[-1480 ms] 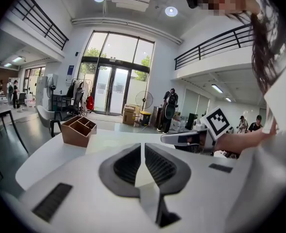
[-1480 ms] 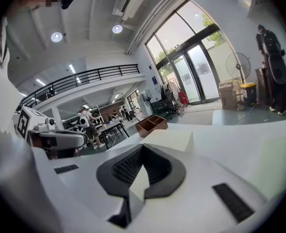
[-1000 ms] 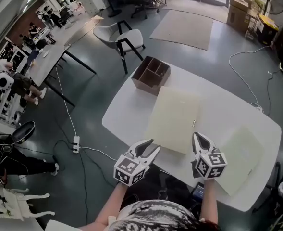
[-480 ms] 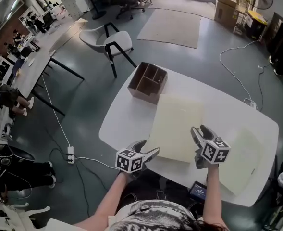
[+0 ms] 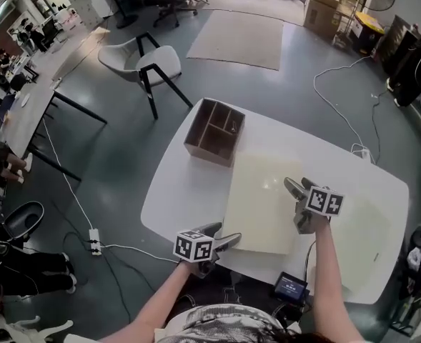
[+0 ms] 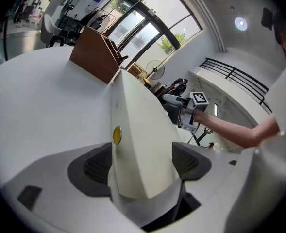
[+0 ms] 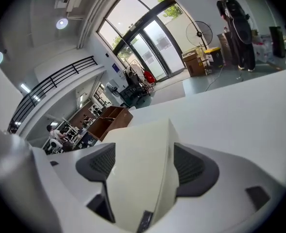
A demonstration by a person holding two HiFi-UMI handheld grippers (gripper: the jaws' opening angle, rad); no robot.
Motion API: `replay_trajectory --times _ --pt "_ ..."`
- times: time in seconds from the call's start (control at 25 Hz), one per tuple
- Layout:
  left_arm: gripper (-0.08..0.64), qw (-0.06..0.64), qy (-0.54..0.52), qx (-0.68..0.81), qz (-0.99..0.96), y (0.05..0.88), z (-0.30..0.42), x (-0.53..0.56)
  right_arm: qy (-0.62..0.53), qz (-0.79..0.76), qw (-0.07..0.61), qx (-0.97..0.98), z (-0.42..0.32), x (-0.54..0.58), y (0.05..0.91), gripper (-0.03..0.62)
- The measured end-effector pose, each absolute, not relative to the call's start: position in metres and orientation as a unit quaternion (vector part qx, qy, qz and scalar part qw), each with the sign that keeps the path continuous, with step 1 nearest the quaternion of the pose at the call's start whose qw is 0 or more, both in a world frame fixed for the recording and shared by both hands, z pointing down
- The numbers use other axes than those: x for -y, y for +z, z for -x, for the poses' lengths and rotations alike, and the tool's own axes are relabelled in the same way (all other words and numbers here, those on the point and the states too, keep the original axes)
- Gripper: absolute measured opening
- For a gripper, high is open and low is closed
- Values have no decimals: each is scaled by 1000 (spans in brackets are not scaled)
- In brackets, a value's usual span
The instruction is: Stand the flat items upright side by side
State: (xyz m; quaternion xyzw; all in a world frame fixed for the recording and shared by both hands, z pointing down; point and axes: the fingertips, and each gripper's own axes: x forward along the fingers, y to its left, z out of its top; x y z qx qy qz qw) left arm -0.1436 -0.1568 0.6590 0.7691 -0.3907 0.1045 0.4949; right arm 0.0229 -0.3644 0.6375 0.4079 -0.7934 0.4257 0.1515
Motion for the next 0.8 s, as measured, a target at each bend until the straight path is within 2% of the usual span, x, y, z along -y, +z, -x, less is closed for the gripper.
replay_trajectory --times 0.08,0.16,0.44,0.6,0.8 --pt "379 487 118 381 -777 661 143 160 443 -406 154 784 -21 376 645 410" --pt "379 484 127 369 -783 662 142 162 455 -400 157 780 -18 387 650 429" --pt "379 525 108 330 -777 670 135 163 482 -385 196 763 -9 399 676 436" --pt "393 534 110 306 -781 673 133 166 500 -395 167 752 -12 398 679 446" --pt "393 533 120 290 -786 674 133 169 495 -412 156 749 -14 397 678 426"
